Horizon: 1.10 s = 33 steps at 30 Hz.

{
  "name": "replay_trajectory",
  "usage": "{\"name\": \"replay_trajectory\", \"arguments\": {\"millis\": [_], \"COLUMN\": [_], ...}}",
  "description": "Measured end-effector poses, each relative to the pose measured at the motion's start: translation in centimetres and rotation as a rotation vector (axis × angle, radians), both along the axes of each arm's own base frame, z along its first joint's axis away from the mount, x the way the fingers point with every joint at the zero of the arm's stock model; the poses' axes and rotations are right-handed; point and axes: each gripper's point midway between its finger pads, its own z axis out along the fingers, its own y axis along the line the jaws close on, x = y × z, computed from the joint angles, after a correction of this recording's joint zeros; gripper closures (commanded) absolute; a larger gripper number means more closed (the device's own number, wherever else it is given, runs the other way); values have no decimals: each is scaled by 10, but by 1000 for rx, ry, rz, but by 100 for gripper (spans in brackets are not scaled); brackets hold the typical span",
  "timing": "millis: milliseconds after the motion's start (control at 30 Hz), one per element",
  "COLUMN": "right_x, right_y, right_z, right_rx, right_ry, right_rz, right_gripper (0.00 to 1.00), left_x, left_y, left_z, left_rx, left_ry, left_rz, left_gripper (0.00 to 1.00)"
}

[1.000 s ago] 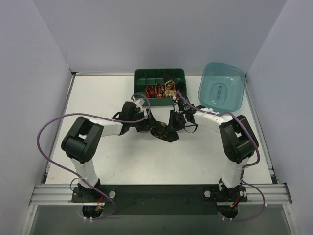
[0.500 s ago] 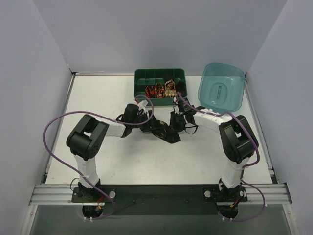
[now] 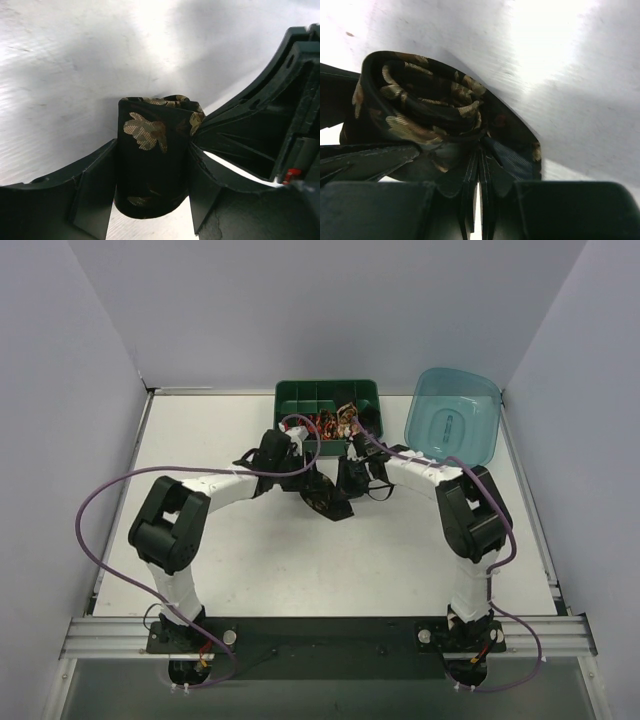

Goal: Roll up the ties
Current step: Roll the tie at the center of the board.

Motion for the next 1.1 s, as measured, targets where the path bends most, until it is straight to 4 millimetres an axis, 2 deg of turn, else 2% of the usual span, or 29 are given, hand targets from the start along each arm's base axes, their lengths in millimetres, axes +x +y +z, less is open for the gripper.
{"name": "replay_trajectory", "arguments": {"millis": [200, 300, 533, 667, 800, 1000, 1100], "right_x": [12, 15, 12, 2, -9, -9, -9], "right_y": [16, 22, 23, 15, -2, -26, -32], "right_z": [10, 9, 3, -4, -6, 4, 6], "right_rx": [37, 57, 70, 79, 102, 176, 208], "right_ry": [-16, -8, 24, 59, 98, 99, 100], "right_rz": [19, 23, 15, -6, -48, -130, -156], "right_gripper": [93, 93, 93, 93, 93, 93, 93], "left_x": [2, -1, -3, -5, -10, -17, -19], "left_y": [18, 22, 28, 30, 30, 26, 21], "left_z": [1, 2, 6, 6, 4, 2, 2], "left_rx": [215, 331, 621, 778, 903, 1039, 1100], "left_ry": [-39, -60, -142, -194, -254, -336, -370], "left_rz": [15, 16, 58, 86, 108, 127, 128], "left_gripper": [38, 38, 38, 38, 38, 38, 37]}}
